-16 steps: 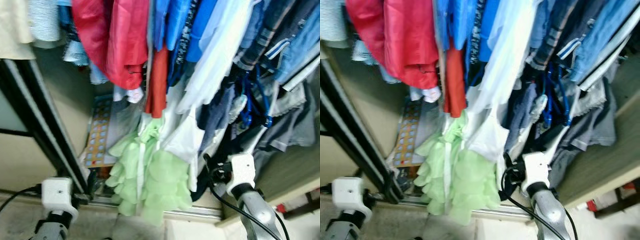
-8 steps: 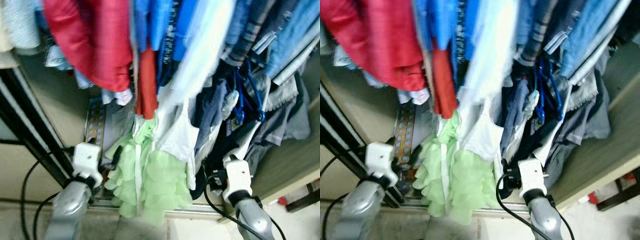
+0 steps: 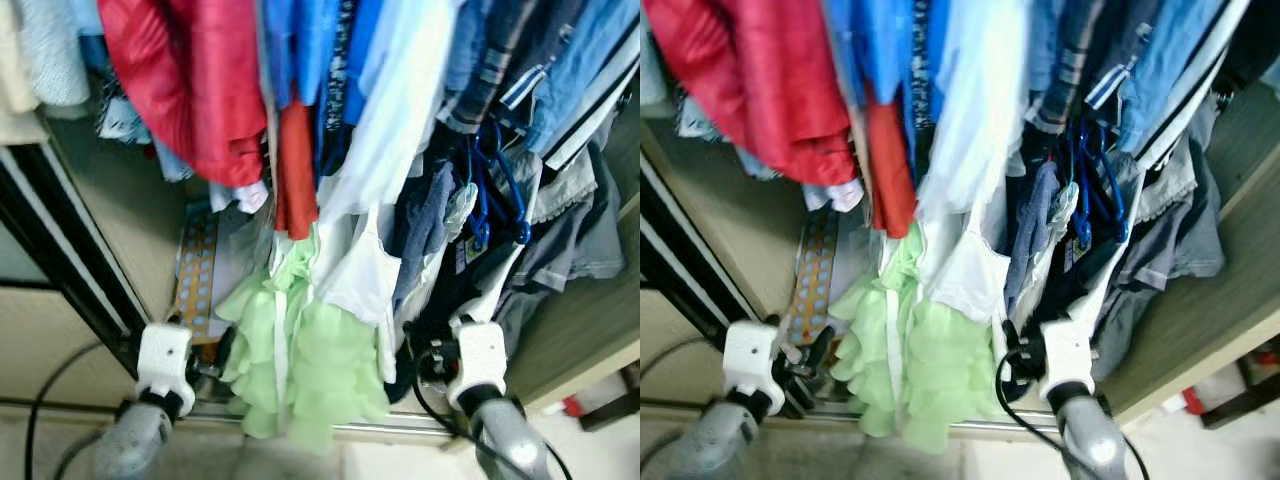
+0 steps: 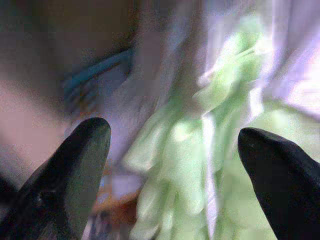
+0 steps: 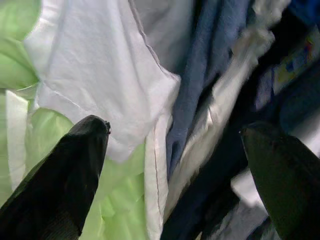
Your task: Clean up the room
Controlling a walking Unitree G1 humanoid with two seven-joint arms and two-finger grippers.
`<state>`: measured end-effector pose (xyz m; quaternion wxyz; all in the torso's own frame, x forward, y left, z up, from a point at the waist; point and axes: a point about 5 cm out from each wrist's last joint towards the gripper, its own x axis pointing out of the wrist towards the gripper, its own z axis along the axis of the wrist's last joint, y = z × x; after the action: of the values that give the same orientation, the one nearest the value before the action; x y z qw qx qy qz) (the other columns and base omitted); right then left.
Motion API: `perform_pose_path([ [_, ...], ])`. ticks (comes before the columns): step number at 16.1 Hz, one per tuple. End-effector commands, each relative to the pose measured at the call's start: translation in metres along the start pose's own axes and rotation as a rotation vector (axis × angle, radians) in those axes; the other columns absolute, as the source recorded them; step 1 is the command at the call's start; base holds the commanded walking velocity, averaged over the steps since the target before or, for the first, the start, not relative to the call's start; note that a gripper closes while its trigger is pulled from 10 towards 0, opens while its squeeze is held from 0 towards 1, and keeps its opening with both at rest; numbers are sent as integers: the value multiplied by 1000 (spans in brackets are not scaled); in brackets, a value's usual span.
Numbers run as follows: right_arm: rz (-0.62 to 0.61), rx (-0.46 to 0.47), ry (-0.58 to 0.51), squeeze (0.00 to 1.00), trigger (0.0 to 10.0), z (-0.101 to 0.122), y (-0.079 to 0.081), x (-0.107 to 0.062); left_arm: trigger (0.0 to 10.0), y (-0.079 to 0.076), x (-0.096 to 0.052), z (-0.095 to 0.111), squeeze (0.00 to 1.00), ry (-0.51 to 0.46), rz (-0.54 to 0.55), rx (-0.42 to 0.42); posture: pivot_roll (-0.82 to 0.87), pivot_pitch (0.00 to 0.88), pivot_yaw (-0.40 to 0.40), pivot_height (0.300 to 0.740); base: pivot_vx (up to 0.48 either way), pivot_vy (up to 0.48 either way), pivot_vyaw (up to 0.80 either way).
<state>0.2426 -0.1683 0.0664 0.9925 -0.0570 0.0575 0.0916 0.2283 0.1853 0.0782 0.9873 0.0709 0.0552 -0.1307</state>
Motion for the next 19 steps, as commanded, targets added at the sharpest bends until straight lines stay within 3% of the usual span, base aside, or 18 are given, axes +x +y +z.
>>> perform_pose_path([
  [1, 36, 12, 27, 0, 10000, -3, 0, 3, 10000, -9, 6, 17, 0, -44, -143, 79, -48, 80, -118, 740, 0, 0, 0],
  [3, 51, 10, 33, 0, 10000, -3, 1, 5, 10000, -7, 8, 18, 0, -35, -225, 168, -47, 76, -117, 740, 0, 0, 0],
  [5, 45, -1, 21, 0, 10000, -3, 1, 3, 10000, -5, 17, 15, 0, -19, -127, 98, -84, 62, -73, 740, 0, 0, 0],
  [7, 18, -6, 10, 0, 10000, -2, -1, 0, 10000, -9, 14, 11, 0, -9, -53, 30, -103, 60, -58, 740, 0, 0, 0],
  [9, -34, -25, -8, 0, 10000, 4, -9, -9, 10000, -6, -11, 2, 0, -6, 47, 80, -107, 70, -51, 740, 0, 0, 0],
  [11, -59, 10, 3, 0, 10000, 3, -11, -19, 10000, 16, -38, -11, 0, 48, 213, 28, -87, 73, -60, 740, 0, 0, 0],
  [12, -23, 15, 13, 0, 10000, 2, -8, -21, 10000, 19, -47, -16, 0, 52, 281, -21, -65, 78, -78, 740, 0, 0, 0],
  [14, 17, 12, 6, 0, 10000, 4, -5, -19, 10000, 14, -45, -14, 0, 27, 295, -33, -53, 84, -89, 740, 0, 0, 0],
  [16, 15, 29, -14, 0, 10000, 8, -3, -9, 10000, 9, -42, -13, 0, 28, 264, 9, -56, 90, -83, 740, 0, 0, 0],
  [19, 4, 17, -20, 0, 10000, 11, 0, -6, 10000, 10, -41, -12, 0, 26, 261, -11, -53, 96, -74, 740, 0, 0, 0],
])
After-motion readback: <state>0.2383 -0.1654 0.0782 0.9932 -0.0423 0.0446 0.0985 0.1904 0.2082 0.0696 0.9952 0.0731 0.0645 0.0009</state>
